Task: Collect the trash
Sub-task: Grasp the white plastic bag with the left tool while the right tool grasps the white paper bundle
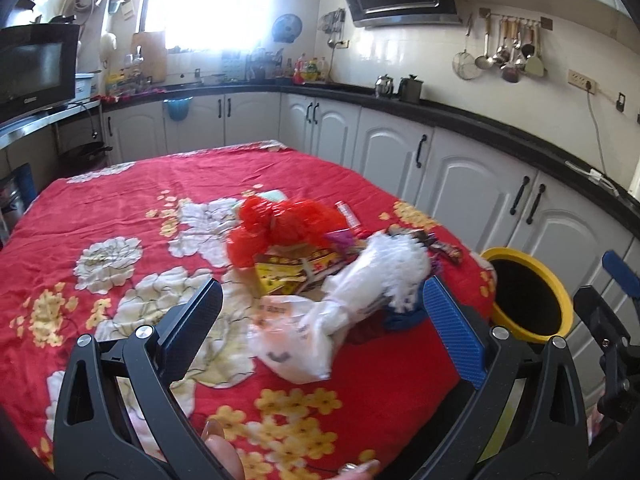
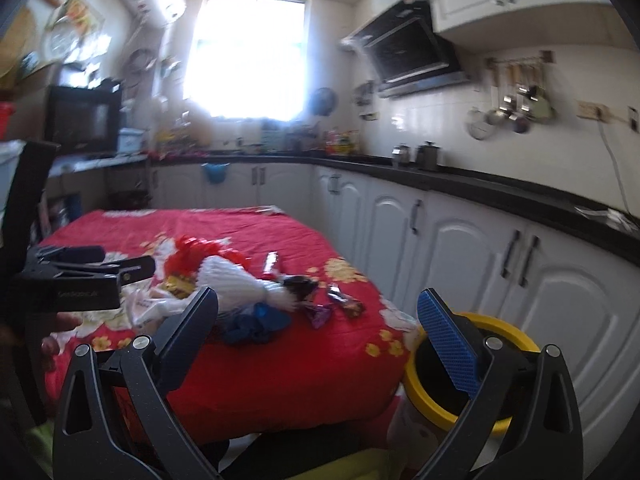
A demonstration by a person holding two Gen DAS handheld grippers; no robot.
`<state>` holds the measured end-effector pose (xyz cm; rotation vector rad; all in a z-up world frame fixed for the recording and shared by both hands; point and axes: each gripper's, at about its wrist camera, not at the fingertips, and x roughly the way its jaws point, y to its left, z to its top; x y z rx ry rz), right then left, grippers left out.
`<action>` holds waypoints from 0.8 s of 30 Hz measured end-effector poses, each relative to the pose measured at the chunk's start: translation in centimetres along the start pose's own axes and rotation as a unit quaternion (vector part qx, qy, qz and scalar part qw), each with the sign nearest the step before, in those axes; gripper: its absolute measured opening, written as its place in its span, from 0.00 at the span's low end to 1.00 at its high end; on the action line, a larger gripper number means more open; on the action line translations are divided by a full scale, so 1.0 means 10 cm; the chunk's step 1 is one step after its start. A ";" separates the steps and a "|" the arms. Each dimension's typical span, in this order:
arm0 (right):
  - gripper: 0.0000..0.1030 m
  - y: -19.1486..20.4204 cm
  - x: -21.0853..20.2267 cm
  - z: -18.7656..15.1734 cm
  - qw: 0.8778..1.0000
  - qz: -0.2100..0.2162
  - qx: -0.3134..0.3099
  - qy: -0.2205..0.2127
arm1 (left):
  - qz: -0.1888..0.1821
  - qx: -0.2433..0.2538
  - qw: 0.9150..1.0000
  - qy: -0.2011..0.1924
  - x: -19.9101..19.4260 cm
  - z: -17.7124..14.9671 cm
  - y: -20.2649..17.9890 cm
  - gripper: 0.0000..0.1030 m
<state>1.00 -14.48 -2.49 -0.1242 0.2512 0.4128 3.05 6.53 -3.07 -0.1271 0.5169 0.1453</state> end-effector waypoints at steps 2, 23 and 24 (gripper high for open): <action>0.94 0.06 0.09 0.03 1.000 0.020 -0.013 0.006 | -0.002 -0.002 1.000 0.010 0.05 0.00 0.08 0.90; 0.82 0.45 1.32 0.11 0.976 0.156 -0.107 0.104 | -0.045 0.007 0.992 0.115 0.65 -0.19 0.37 0.90; 0.80 0.46 1.37 0.11 0.975 0.161 -0.109 0.112 | -0.047 0.004 0.992 0.119 0.68 -0.19 0.39 0.90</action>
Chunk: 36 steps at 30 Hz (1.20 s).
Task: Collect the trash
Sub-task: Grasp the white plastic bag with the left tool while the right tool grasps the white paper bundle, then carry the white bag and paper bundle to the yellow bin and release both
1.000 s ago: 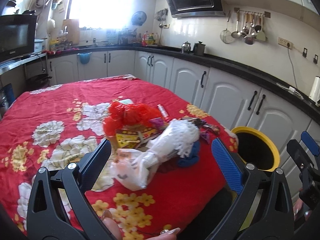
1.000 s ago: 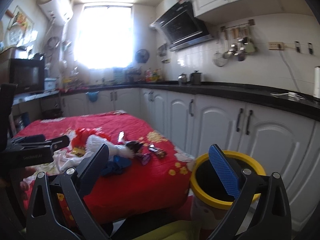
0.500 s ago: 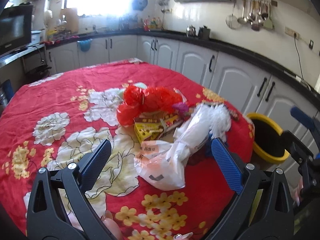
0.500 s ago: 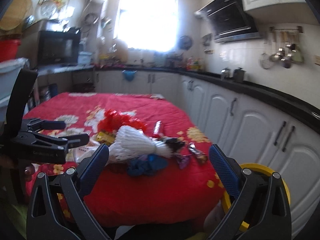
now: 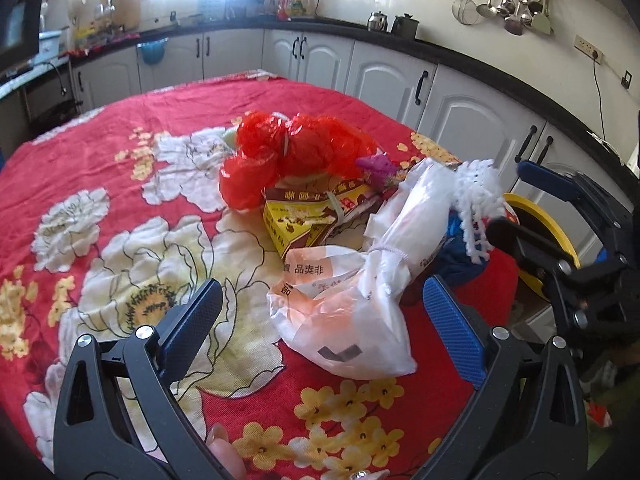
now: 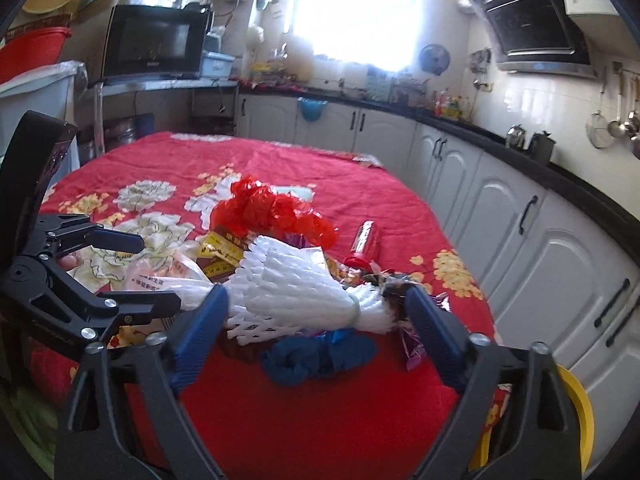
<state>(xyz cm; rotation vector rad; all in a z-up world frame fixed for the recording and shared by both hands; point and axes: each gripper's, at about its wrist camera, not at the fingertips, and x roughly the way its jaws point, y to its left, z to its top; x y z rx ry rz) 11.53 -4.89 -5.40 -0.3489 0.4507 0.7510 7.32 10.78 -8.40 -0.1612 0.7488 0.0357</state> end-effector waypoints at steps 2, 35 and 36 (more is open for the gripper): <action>0.71 -0.02 0.07 0.00 1.000 0.010 0.000 0.010 | -0.010 -0.007 1.000 0.008 0.04 0.00 0.03 0.90; 0.16 -0.25 -0.53 0.18 0.981 0.118 0.144 -0.063 | -0.075 0.010 0.997 -0.005 -0.53 0.16 0.07 0.32; 0.16 -0.27 -0.58 0.19 0.979 0.121 0.152 -0.068 | -0.073 0.011 0.997 -0.014 -0.59 0.18 0.07 0.32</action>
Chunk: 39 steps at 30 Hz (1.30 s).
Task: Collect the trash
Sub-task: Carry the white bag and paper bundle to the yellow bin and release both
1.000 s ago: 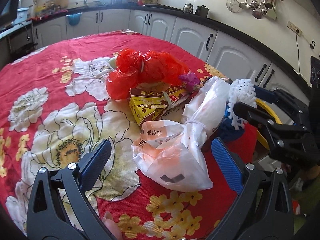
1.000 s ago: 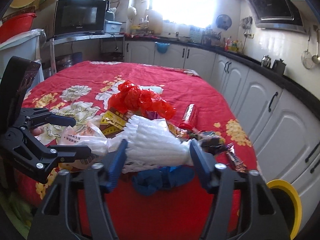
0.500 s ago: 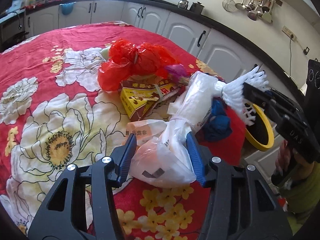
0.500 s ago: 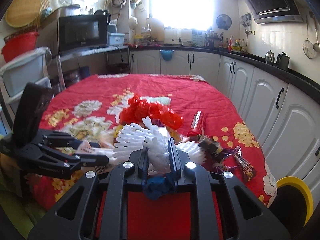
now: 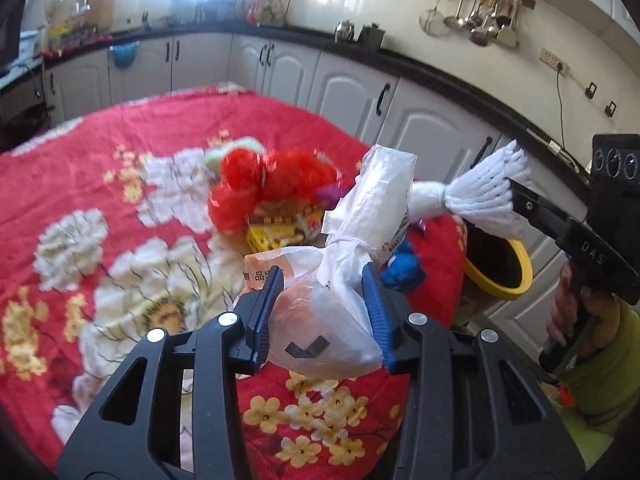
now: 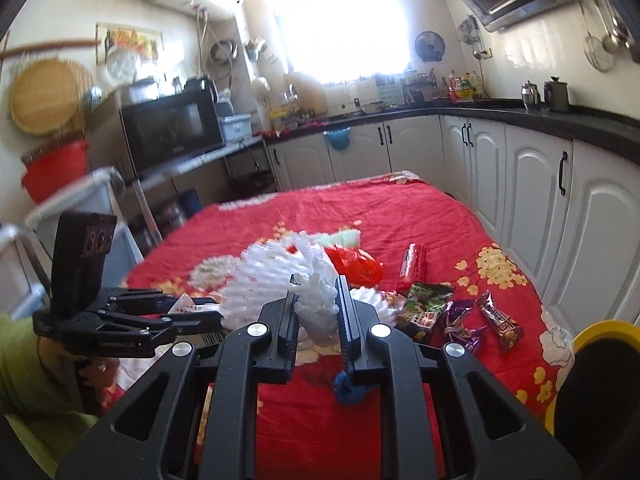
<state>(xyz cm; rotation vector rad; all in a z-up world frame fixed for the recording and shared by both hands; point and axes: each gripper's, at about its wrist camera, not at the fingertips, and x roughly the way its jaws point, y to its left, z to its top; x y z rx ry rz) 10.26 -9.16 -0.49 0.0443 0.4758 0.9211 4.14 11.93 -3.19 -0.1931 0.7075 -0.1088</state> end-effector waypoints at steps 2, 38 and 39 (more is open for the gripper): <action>0.16 -0.03 -0.10 0.04 1.000 0.002 0.013 -0.012 | 0.000 -0.002 1.000 -0.013 -0.07 0.03 -0.02 0.32; 0.16 -1.46 -1.85 -0.44 0.957 -0.225 0.141 -0.118 | -0.131 0.067 0.988 0.052 1.12 0.51 -2.07 0.32; 0.16 -1.49 -1.87 -0.47 0.956 -0.229 0.144 -0.117 | -0.130 0.071 0.987 0.057 1.17 0.50 -2.13 0.32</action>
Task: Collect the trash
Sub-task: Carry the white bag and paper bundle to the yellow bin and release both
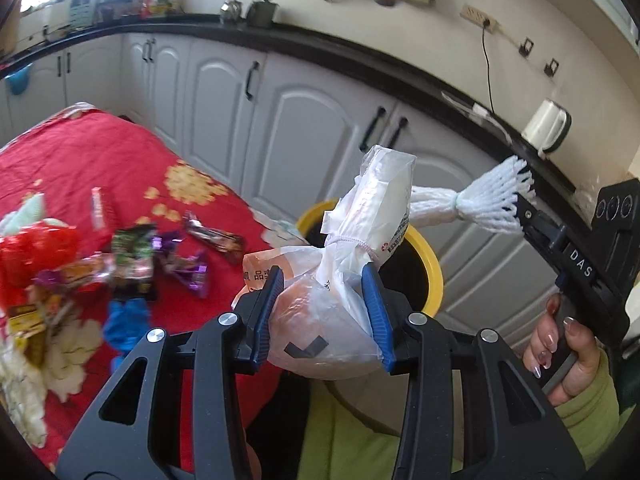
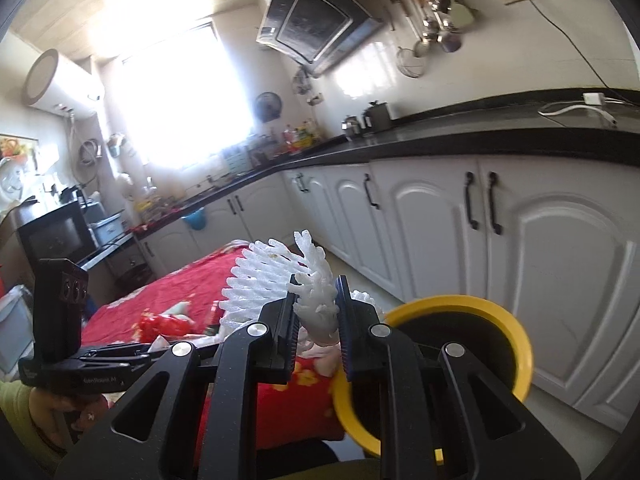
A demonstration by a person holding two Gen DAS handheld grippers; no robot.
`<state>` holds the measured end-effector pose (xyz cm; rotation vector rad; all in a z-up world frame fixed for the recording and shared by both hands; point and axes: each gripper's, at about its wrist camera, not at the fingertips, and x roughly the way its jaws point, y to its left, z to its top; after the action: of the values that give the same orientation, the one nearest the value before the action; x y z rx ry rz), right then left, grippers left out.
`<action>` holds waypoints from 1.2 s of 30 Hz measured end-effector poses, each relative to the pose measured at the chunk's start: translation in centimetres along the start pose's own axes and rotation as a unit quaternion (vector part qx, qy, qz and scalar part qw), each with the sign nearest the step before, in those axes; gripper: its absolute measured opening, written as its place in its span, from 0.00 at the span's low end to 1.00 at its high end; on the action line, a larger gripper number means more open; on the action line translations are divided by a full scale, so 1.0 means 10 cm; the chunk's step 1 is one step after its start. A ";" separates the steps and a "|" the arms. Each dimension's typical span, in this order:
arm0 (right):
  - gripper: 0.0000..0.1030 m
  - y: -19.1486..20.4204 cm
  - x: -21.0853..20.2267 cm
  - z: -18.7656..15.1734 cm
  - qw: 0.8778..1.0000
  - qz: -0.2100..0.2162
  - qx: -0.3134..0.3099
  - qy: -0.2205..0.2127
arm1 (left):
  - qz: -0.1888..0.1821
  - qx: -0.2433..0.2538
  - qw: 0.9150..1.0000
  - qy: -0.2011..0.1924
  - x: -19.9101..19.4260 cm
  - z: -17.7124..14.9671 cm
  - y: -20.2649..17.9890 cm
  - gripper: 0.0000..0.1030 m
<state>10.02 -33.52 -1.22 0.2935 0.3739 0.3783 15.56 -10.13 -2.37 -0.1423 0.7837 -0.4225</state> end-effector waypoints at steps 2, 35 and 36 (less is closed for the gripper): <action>0.16 -0.08 0.00 -0.03 1.000 -0.007 0.009 0.005 | 0.000 0.004 1.000 0.010 0.11 -0.02 -0.05 0.32; 0.56 -0.87 0.25 -0.45 0.986 -0.111 0.105 0.063 | 0.048 -0.001 0.998 0.045 0.95 -0.03 -0.19 0.88; 0.57 -0.84 0.25 -0.44 0.987 -0.113 0.100 0.062 | 0.050 -0.006 0.998 0.035 0.88 -0.02 -0.14 0.89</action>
<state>12.90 -39.04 -8.81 0.4202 0.5636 0.1365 20.51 -15.13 -7.84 -0.0995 0.8597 -0.3283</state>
